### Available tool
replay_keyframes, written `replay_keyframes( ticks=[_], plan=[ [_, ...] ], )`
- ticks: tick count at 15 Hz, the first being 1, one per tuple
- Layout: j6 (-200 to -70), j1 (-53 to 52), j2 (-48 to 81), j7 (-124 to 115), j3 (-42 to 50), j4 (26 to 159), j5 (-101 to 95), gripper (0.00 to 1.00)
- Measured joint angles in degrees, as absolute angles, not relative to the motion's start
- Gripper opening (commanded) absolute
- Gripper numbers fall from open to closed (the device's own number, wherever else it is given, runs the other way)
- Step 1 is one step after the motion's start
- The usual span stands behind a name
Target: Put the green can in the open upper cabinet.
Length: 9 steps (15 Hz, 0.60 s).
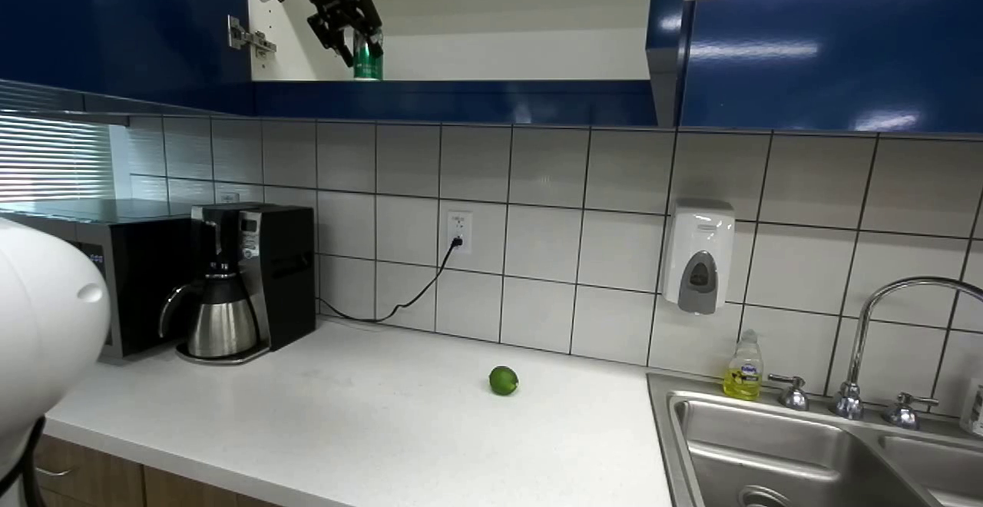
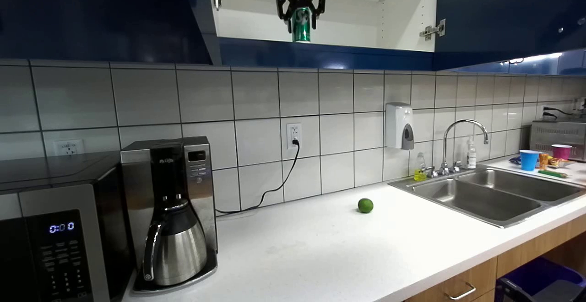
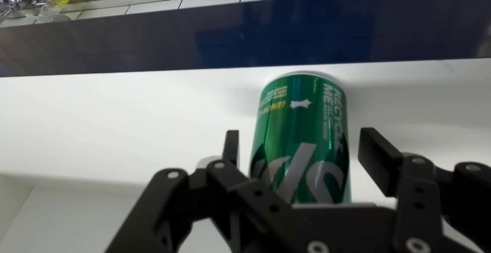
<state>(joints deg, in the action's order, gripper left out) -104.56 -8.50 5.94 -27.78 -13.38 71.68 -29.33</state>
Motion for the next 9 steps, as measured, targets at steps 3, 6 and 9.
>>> replay_keyframes(
  ticks=[3, 6, 9],
  plan=[
    [-104.5, -8.5, 6.0, -27.8, -13.2, 71.4, -29.3, 1.00],
    [-104.5, -8.5, 6.0, -27.8, -13.1, 71.3, -29.2, 1.00],
    [-104.5, -8.5, 5.8, -27.8, -13.1, 71.3, -28.8, 1.00]
  ],
)
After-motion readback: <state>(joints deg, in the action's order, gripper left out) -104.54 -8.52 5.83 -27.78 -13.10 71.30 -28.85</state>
